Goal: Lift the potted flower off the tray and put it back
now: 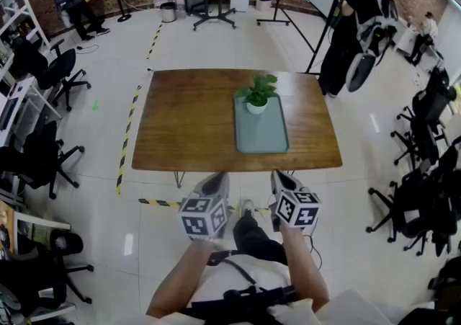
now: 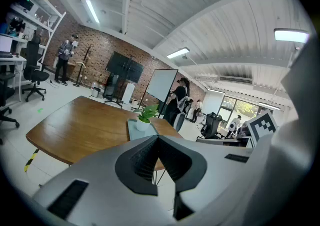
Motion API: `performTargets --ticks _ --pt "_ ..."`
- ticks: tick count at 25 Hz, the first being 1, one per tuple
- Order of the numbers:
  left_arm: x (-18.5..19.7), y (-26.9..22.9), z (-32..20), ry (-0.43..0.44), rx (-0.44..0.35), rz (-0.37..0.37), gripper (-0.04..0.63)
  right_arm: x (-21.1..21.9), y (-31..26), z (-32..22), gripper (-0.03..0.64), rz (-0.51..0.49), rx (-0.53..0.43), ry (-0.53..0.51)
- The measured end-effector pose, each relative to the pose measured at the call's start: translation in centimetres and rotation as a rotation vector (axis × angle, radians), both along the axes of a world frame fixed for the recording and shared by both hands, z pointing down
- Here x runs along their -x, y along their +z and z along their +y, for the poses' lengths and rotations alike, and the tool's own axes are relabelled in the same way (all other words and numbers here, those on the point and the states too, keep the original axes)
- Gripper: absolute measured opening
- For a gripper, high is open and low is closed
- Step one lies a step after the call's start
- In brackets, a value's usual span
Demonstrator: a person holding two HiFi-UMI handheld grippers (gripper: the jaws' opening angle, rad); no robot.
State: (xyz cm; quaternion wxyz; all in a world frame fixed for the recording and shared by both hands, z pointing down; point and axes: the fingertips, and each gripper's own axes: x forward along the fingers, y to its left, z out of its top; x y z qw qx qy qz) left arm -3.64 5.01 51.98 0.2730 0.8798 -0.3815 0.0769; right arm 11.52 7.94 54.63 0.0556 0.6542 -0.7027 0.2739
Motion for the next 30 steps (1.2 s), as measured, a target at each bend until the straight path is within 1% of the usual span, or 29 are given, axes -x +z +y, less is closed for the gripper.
performTargets --ticks 8,11,19,23,24,30 --pt "-1.4 -1.2 -3.9 0.017 -0.029 -0.003 -0.003 -2.3 -0.4 -5.3 0.011 -0.015 -0.027 0.037" --pt "-1.8 -1.6 -6.3 0.018 -0.035 0.000 -0.003 -3.1 -0.2 -8.5 0.011 -0.027 -0.032 0.047" --pt "-4.9 -2.0 -12.8 0.031 -0.038 -0.002 -0.003 -6.5 0.2 -16.6 0.011 -0.042 -0.032 0.077" --pt "-7.0 -1.7 -15.5 0.044 -0.028 -0.009 -0.003 -8.3 1.5 -20.0 0.012 -0.095 -0.017 0.094" --pt "-7.6 -1.6 -16.0 0.048 -0.026 -0.011 -0.003 -8.7 1.7 -20.8 0.025 -0.107 -0.014 0.097" --pt "-10.5 -0.5 -18.1 0.079 -0.016 -0.033 -0.003 -10.9 3.8 -24.2 0.028 -0.156 0.015 0.150"
